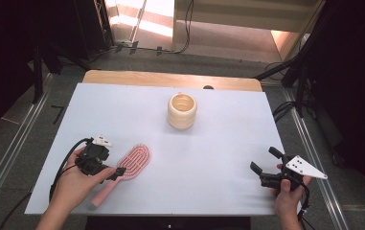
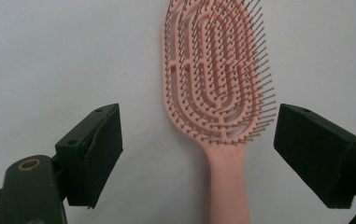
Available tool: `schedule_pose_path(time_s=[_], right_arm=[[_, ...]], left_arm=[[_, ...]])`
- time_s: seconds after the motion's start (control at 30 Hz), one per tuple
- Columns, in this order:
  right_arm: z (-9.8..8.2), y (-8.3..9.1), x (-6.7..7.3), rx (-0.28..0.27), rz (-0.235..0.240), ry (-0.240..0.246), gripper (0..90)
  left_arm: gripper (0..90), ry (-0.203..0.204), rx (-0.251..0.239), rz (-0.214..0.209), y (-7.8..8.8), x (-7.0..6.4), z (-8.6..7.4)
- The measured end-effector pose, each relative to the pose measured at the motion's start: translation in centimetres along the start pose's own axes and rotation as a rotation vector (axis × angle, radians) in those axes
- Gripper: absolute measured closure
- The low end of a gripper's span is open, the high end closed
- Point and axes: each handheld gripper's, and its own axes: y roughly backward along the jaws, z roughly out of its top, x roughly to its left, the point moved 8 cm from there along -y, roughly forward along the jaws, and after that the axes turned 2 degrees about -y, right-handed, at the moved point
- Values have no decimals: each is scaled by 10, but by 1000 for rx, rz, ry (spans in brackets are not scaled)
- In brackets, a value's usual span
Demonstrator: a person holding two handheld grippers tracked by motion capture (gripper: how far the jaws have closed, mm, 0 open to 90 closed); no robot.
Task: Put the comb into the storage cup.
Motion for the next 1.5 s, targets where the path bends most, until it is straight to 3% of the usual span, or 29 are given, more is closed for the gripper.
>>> schedule_pose_path(time_s=[0.27,0.5,0.63,0.8,1.07,1.3,1.5], right_arm=[[0,0,0,0,-1,1,9],[0,0,0,0,-2,2,9],[0,0,0,0,-2,3,9],[0,0,0,0,-1,2,9],[0,0,0,0,-2,2,9],[0,0,0,0,-3,3,9],[0,0,0,2,-2,6,9]], left_arm=[[234,3,43,2,-3,-6,-17],[346,8,75,-15,-10,-13,-26],[429,10,96,4,-13,-16,-29],[510,-16,128,23,-15,-19,-33],[643,-32,127,42,-18,-21,-32],[689,-64,154,89,-20,-22,-31],[703,-43,160,89,-21,-21,-30]])
